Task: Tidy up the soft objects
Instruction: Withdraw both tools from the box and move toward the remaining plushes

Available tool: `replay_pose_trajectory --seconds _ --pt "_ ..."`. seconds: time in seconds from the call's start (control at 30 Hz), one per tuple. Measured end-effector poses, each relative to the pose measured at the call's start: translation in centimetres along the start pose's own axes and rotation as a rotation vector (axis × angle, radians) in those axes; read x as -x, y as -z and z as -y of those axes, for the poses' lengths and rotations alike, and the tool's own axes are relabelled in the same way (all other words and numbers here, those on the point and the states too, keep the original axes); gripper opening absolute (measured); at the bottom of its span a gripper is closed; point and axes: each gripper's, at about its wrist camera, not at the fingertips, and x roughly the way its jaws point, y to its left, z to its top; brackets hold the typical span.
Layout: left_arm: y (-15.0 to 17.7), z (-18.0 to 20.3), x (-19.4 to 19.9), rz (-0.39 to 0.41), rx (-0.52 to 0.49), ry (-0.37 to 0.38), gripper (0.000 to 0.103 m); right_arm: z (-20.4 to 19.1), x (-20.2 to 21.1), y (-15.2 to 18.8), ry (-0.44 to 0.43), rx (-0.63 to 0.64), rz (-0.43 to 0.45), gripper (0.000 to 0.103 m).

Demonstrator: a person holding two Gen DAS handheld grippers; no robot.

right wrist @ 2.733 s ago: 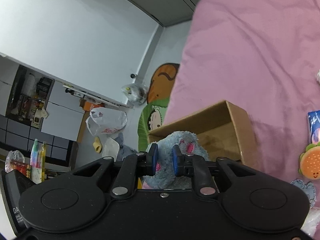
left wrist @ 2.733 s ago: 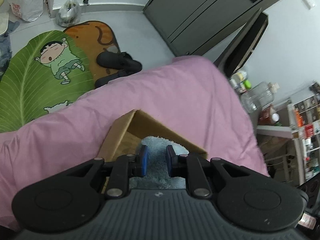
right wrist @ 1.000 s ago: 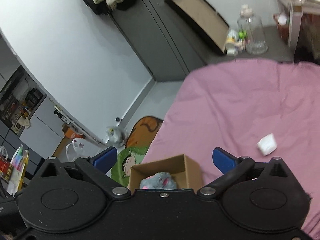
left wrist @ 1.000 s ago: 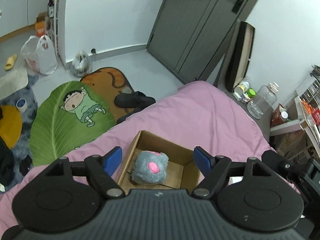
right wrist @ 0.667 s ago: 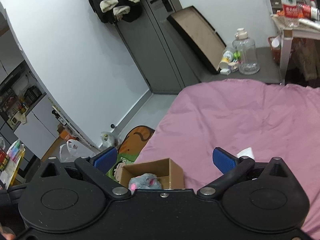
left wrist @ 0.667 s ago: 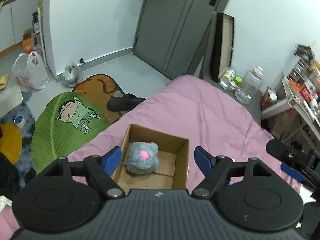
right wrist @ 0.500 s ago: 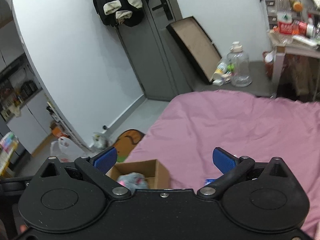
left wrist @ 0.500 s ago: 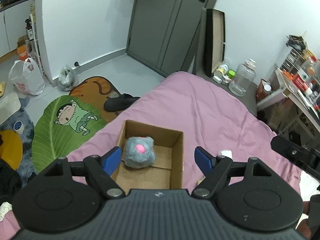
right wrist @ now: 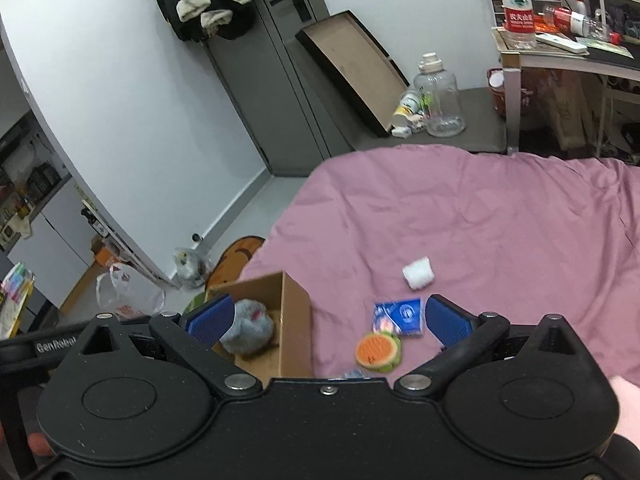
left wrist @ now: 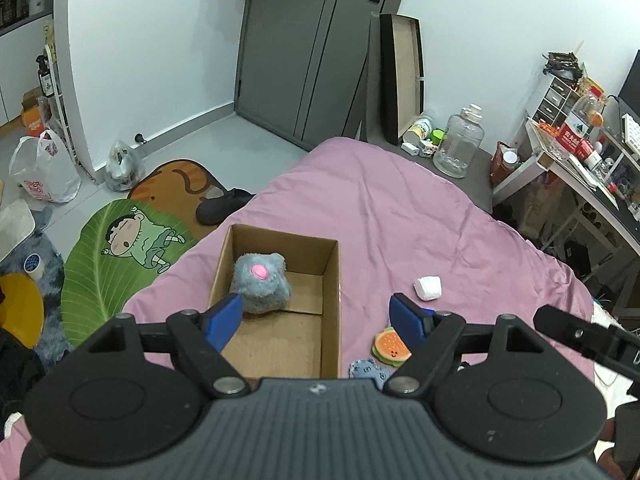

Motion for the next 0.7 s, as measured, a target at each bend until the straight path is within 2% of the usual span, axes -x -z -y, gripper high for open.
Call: replay_pose_trajectory --seconds 0.13,0.37,0.5,0.7 --pt "0.8 0.6 0.8 0.003 -0.019 0.010 0.079 0.5 0.9 1.1 0.014 0.001 -0.004 0.103" --pt "2.2 1.7 1.4 -0.042 -0.027 0.027 0.080 1.6 2.5 2.4 0.028 -0.030 0.006 0.103" --pt "3.4 2.5 1.5 -0.054 -0.053 0.015 0.089 2.1 3.1 3.1 0.022 -0.030 -0.003 0.103" --pt "4.4 3.3 1.9 -0.054 -0.061 0.024 0.096 2.4 3.4 4.0 0.031 -0.014 -0.020 0.103"
